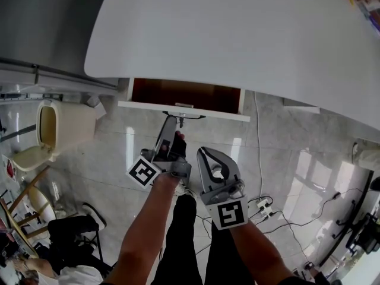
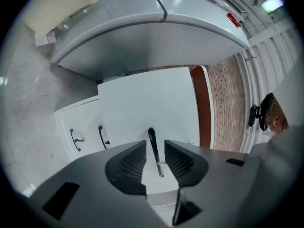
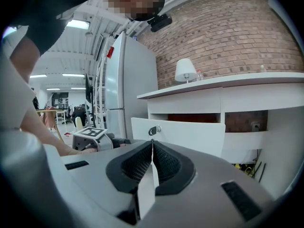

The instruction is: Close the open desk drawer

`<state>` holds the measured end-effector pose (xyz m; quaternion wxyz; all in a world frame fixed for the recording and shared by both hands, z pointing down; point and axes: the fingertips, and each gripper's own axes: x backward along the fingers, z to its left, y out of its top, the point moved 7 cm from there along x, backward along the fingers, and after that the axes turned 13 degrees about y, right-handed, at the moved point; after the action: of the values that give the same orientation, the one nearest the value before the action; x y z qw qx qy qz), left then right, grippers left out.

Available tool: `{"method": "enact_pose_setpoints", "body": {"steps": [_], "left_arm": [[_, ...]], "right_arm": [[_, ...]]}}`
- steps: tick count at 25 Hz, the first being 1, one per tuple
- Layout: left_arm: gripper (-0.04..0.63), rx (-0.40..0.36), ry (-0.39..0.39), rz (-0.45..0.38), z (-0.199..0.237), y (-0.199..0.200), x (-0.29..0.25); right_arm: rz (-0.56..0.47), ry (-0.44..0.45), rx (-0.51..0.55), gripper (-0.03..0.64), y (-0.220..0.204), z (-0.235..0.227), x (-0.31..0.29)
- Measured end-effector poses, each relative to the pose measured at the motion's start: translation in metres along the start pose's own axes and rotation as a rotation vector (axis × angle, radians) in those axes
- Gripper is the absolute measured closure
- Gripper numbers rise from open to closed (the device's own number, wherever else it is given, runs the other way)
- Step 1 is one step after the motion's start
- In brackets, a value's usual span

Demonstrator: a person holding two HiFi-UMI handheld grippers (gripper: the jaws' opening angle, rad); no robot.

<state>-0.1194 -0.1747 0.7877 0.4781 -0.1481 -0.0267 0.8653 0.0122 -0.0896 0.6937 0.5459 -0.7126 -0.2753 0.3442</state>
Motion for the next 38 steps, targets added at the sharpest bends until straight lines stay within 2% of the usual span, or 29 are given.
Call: {"method": "enact_pose_setpoints", "body": {"steps": [4, 7, 12, 14, 18, 31, 38], "left_arm": [[0.472, 0.014, -0.011, 0.007, 0.002, 0.002, -0.007], [0.474, 0.057, -0.014, 0.008, 0.003, 0.003, -0.011], [0.505, 0.07, -0.008, -0.005, -0.002, 0.001, -0.015], [0.54, 0.077, -0.001, -0.017, -0.002, 0.001, -0.014], [0.555, 0.102, -0.002, -0.024, -0.002, 0.0, -0.014], [0.561, 0.098, -0.006, -0.022, -0.002, 0.001, -0.015], [0.56, 0.133, -0.007, -0.03, -0.002, 0.001, -0.015]], "right_arm": [[0.009, 0.0, 0.01, 0.588, 0.0, -0.004, 0.001], [0.008, -0.003, 0.012, 0.588, 0.0, -0.007, 0.001], [0.005, 0.002, -0.006, 0.588, -0.001, -0.007, -0.001], [0.0, 0.002, -0.006, 0.588, 0.0, -0.007, -0.002], [0.008, 0.004, 0.0, 0.588, 0.001, -0.006, -0.001], [-0.002, -0.033, -0.034, 0.588, -0.002, -0.007, 0.007], [0.005, -0.051, -0.029, 0.588, 0.002, -0.018, 0.002]]}}
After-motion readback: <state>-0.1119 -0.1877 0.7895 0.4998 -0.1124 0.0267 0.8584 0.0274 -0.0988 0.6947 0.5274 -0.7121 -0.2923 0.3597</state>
